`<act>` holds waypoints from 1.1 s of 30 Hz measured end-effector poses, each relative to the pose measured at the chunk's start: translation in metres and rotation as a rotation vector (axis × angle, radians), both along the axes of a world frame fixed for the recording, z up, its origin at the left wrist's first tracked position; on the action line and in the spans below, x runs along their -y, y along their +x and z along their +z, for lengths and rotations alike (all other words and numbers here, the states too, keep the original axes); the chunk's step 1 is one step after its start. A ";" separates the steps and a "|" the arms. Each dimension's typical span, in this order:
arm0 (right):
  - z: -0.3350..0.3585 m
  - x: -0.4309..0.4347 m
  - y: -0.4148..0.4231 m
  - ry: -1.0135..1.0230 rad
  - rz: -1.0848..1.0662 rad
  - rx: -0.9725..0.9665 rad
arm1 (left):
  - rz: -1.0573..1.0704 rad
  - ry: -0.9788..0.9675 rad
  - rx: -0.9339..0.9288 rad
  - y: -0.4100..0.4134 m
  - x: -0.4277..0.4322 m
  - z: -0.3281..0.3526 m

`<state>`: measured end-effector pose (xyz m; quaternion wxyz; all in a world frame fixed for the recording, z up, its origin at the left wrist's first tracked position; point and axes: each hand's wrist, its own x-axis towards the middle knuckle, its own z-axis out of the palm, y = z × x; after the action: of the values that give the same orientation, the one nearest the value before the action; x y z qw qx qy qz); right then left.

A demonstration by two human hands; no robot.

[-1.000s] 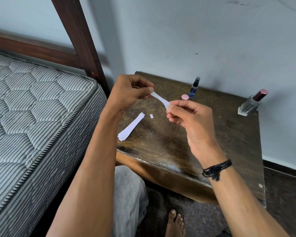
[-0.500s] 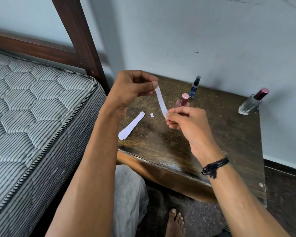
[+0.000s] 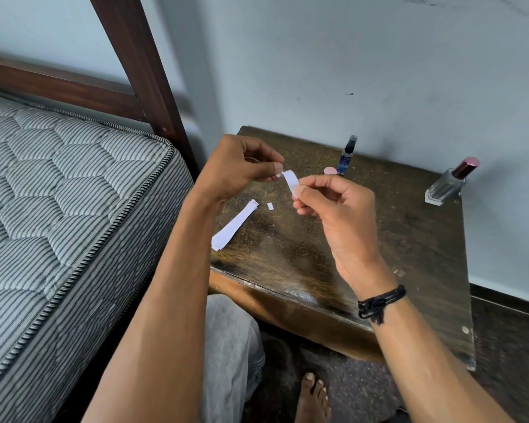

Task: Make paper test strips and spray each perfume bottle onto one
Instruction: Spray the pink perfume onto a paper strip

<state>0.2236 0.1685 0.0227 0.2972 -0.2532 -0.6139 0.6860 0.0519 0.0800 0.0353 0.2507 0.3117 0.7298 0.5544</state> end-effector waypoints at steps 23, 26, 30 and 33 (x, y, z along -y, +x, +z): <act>-0.002 -0.007 0.001 0.003 0.042 0.389 | 0.044 0.054 -0.029 0.002 0.000 0.004; -0.002 -0.008 0.003 0.079 0.056 0.425 | 0.035 0.059 -0.032 0.003 0.000 0.004; -0.003 -0.006 0.004 0.139 0.080 0.452 | 0.004 0.059 -0.018 0.002 0.000 0.005; -0.004 -0.004 0.006 0.233 0.067 0.481 | -0.019 0.054 0.000 -0.001 0.003 0.005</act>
<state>0.2292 0.1720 0.0186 0.1471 -0.3525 -0.7498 0.5403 0.0505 0.0774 0.0401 0.2474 0.3256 0.7115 0.5715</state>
